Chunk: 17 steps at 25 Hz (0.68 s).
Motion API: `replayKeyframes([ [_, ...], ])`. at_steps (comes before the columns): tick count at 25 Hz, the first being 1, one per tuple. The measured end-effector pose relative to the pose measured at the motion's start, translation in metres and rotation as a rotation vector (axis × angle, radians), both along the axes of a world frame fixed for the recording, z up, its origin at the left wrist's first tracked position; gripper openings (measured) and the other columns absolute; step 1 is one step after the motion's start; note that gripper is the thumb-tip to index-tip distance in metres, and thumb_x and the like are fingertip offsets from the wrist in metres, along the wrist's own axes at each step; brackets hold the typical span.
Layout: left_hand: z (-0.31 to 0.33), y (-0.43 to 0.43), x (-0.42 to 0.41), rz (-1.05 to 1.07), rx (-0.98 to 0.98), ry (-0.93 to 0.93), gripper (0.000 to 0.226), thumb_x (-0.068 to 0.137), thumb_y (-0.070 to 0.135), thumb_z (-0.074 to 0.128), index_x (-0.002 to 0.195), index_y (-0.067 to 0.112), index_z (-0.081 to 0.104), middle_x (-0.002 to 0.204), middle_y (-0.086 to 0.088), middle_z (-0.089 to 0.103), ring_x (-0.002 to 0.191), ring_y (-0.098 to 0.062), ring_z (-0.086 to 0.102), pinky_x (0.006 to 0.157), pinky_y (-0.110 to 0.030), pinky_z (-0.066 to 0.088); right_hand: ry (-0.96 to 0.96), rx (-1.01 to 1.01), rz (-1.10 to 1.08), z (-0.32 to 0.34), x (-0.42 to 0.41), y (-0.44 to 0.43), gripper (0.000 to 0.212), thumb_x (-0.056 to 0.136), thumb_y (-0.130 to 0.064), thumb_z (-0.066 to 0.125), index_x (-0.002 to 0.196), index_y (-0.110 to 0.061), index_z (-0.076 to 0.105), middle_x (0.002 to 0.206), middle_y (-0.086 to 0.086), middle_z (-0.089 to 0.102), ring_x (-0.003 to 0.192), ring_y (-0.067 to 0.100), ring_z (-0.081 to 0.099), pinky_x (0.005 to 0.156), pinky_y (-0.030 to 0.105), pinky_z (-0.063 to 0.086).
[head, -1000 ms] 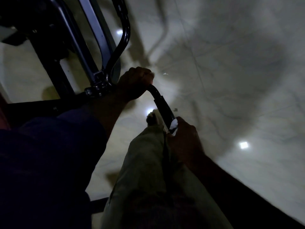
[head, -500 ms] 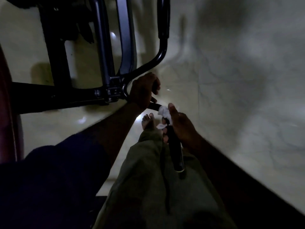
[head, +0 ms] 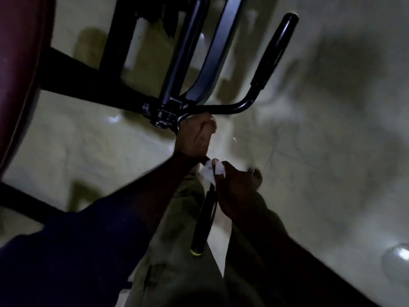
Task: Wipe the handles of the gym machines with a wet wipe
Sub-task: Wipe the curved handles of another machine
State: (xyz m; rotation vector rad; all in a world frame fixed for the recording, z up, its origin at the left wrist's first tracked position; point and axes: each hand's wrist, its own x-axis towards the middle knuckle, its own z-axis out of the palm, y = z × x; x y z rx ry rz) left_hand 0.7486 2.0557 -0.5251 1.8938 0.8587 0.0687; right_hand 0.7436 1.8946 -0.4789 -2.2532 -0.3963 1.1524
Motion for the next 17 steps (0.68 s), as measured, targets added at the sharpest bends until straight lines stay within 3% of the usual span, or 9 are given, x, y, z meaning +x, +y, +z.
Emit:
replayKeyframes([
  [2,0.000,-0.010,-0.013,0.235,0.220,-0.066,0.021,0.084,0.023,0.053,0.079,0.005,0.063,0.078,-0.009,0.064,0.076,-0.028,0.060,0.073,-0.043,0.050,-0.178,0.162,0.053,0.027,0.038,-0.005,0.049,0.102,-0.061,0.029,0.104,-0.026,0.064,0.094,-0.004,0.069,0.088,0.019,0.067,0.082,0.039,0.053],
  [4,0.002,-0.020,-0.012,0.460,0.385,0.033,0.026,0.076,0.021,0.059,0.095,0.005,0.064,0.099,-0.012,0.064,0.097,-0.031,0.055,0.089,-0.039,0.041,-0.416,0.294,0.180,0.035,0.083,0.008,0.037,0.102,-0.047,0.041,0.111,-0.018,0.064,0.105,0.002,0.067,0.096,0.024,0.064,0.087,0.043,0.051],
  [6,0.008,-0.024,-0.001,0.738,0.186,0.254,0.052,0.073,0.014,0.068,0.123,0.003,0.055,0.130,-0.015,0.052,0.119,-0.033,0.046,0.098,-0.037,0.035,-0.744,0.203,0.506,0.034,0.123,0.041,0.036,0.096,-0.037,0.042,0.119,-0.015,0.060,0.112,0.006,0.064,0.101,0.028,0.061,0.090,0.044,0.047],
  [8,0.011,-0.024,0.009,0.862,-0.099,0.458,0.071,0.074,0.006,0.070,0.138,0.000,0.039,0.147,-0.017,0.034,0.133,-0.038,0.038,0.108,-0.035,0.032,-0.969,0.045,0.842,0.021,0.149,0.073,0.035,0.094,-0.032,0.035,0.105,-0.016,0.064,0.099,0.008,0.066,0.091,0.032,0.061,0.093,0.044,0.041],
  [10,0.005,-0.022,0.010,0.852,-0.187,0.480,0.071,0.075,0.000,0.066,0.138,-0.002,0.033,0.147,-0.020,0.031,0.131,-0.042,0.042,0.112,-0.037,0.035,-0.995,-0.159,1.113,-0.001,0.148,0.081,0.045,0.094,-0.019,0.021,0.092,-0.013,0.065,0.080,0.010,0.064,0.075,0.032,0.061,0.094,0.045,0.042],
  [12,-0.001,-0.020,0.008,0.852,-0.226,0.448,0.073,0.075,-0.001,0.067,0.139,-0.002,0.032,0.144,-0.021,0.035,0.127,-0.045,0.049,0.110,-0.043,0.043,-0.975,-0.168,1.163,-0.024,0.142,0.090,0.063,0.093,-0.008,0.003,0.088,-0.012,0.066,0.067,0.007,0.061,0.060,0.028,0.059,0.089,0.043,0.048],
  [13,-0.004,-0.020,0.006,0.845,-0.236,0.434,0.077,0.074,-0.001,0.070,0.140,-0.001,0.031,0.142,-0.021,0.037,0.126,-0.046,0.051,0.109,-0.046,0.046,-1.029,-0.159,1.221,-0.026,0.137,0.100,0.070,0.090,-0.008,-0.002,0.091,-0.014,0.068,0.070,0.005,0.064,0.061,0.028,0.062,0.089,0.042,0.049],
  [15,-0.011,-0.020,0.003,0.858,-0.241,0.383,0.083,0.071,0.004,0.078,0.140,0.000,0.031,0.140,-0.019,0.039,0.124,-0.045,0.053,0.107,-0.050,0.048,-0.974,-0.149,1.425,-0.027,0.119,0.138,0.063,0.093,-0.016,0.009,0.111,-0.019,0.069,0.098,0.006,0.071,0.087,0.030,0.069,0.094,0.040,0.045],
  [17,-0.017,-0.019,0.001,0.856,-0.225,0.320,0.081,0.074,0.012,0.081,0.138,0.001,0.032,0.138,-0.018,0.041,0.121,-0.043,0.054,0.104,-0.048,0.049,-0.748,-0.176,1.459,-0.033,0.100,0.175,0.037,0.099,-0.018,0.039,0.123,-0.022,0.067,0.119,0.007,0.067,0.110,0.032,0.065,0.088,0.035,0.040],
])
